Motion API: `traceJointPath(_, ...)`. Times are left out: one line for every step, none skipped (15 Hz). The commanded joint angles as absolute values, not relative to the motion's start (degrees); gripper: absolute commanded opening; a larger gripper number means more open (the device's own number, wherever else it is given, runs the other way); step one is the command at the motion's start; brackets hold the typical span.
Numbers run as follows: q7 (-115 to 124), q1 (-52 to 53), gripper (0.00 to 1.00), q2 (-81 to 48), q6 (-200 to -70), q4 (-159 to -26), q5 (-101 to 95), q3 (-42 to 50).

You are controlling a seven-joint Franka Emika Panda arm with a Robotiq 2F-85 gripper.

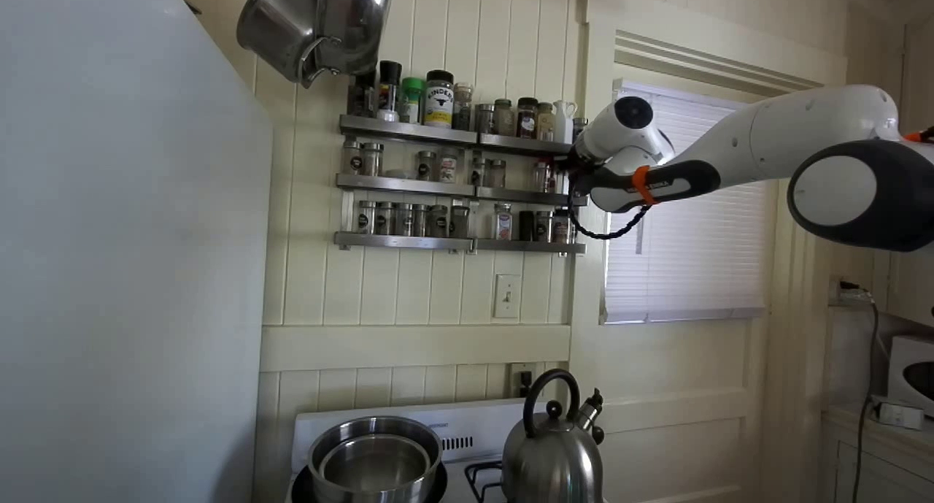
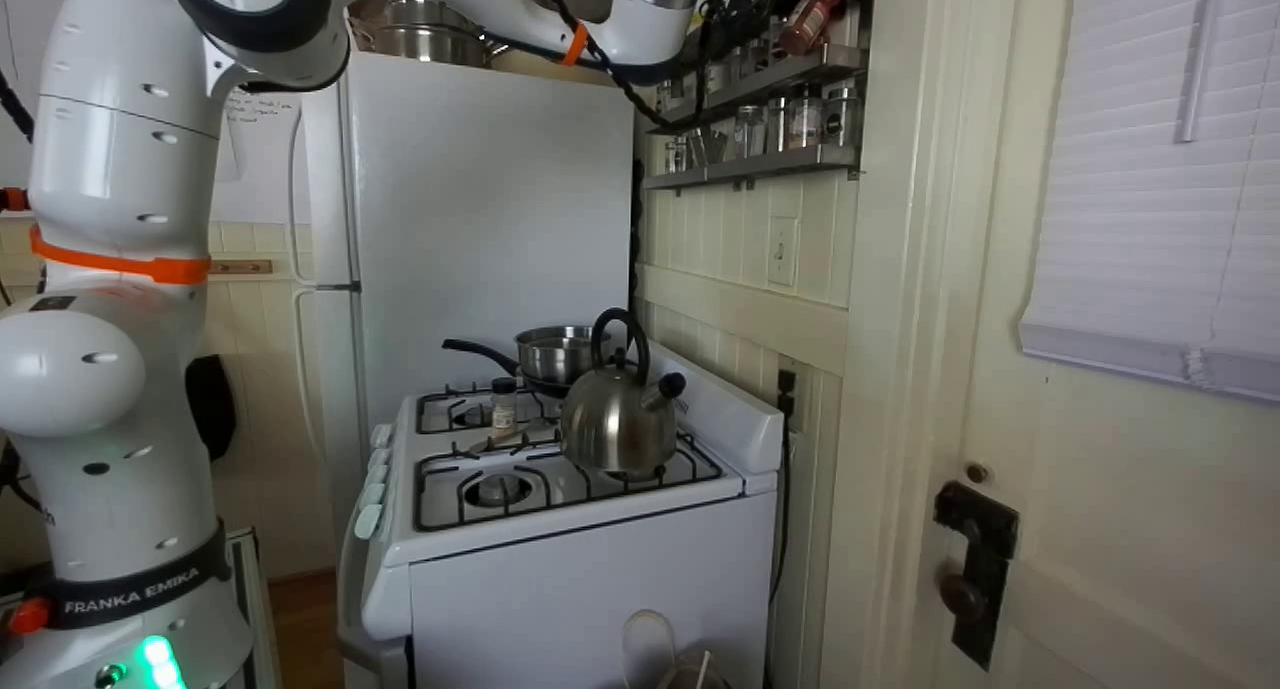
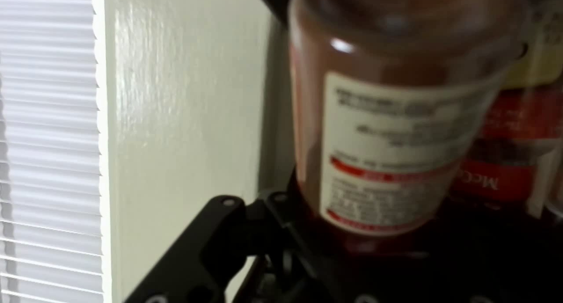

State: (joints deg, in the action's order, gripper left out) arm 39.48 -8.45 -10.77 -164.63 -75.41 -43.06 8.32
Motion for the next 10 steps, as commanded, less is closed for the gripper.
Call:
traceJointPath(34.8,-8.7,0.21,-11.1,-162.5,-74.0,-39.3,6.6)
traceJointPath(34.1,-8.7,0.21,-10.9,-162.1,-74.1,-38.7,6.3)
traceJointPath(33.0,-8.7,0.21,-10.7,-161.2,-74.3,-37.9,5.9)
traceJointPath(32.5,-8.5,0.21,-10.7,-160.5,-74.0,-37.8,5.8)
traceJointPath(31.6,-8.6,0.21,-10.6,-159.8,-74.0,-37.1,5.4)
traceJointPath(31.0,-8.6,0.21,-10.6,-158.9,-74.0,-36.7,5.1)
traceJointPath(30.3,-8.6,0.21,-10.4,-158.1,-73.9,-36.3,4.9)
traceJointPath(29.7,-8.6,0.21,-10.2,-157.2,-74.1,-36.0,4.7)
traceJointPath(29.0,-8.6,0.21,-10.1,-156.1,-74.1,-35.7,4.6)
traceJointPath(28.3,-8.6,0.21,-9.9,-155.3,-74.3,-35.3,4.3)
